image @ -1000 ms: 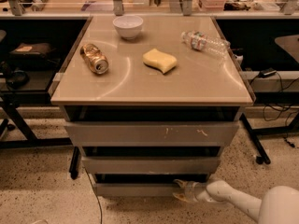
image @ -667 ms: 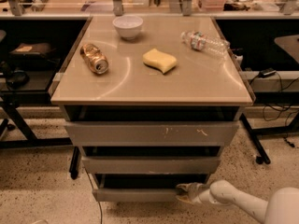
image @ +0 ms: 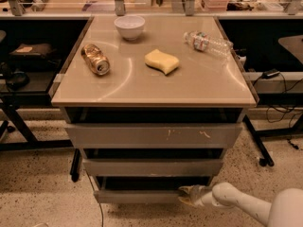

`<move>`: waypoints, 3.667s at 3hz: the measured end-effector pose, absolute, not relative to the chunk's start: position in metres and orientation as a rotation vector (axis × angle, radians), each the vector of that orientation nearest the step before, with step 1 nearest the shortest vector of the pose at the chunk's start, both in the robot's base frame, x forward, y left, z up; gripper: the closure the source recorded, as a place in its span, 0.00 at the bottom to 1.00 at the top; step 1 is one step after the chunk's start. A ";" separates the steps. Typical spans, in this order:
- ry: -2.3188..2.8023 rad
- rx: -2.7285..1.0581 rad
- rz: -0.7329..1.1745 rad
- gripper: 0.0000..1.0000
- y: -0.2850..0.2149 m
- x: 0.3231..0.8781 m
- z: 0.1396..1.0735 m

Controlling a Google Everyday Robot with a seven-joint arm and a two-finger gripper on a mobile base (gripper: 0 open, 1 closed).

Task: Open bottom drawer

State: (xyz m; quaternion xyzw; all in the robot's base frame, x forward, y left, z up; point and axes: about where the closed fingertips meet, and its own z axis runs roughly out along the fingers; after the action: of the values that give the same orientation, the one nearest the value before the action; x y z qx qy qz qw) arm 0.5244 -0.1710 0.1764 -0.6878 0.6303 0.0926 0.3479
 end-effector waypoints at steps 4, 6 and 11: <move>1.717 -1.748 0.323 0.00 -0.193 0.508 0.157; 1.717 -1.748 0.323 0.43 -0.193 0.508 0.157; 1.717 -1.748 0.323 0.60 -0.193 0.509 0.169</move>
Offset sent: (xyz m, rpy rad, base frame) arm 0.0008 -0.0127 -0.0176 0.0039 0.0602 -0.0316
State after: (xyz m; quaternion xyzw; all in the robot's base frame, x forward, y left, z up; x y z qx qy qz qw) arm 0.5086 -0.1930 0.1692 -0.6679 0.6561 0.1236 0.3290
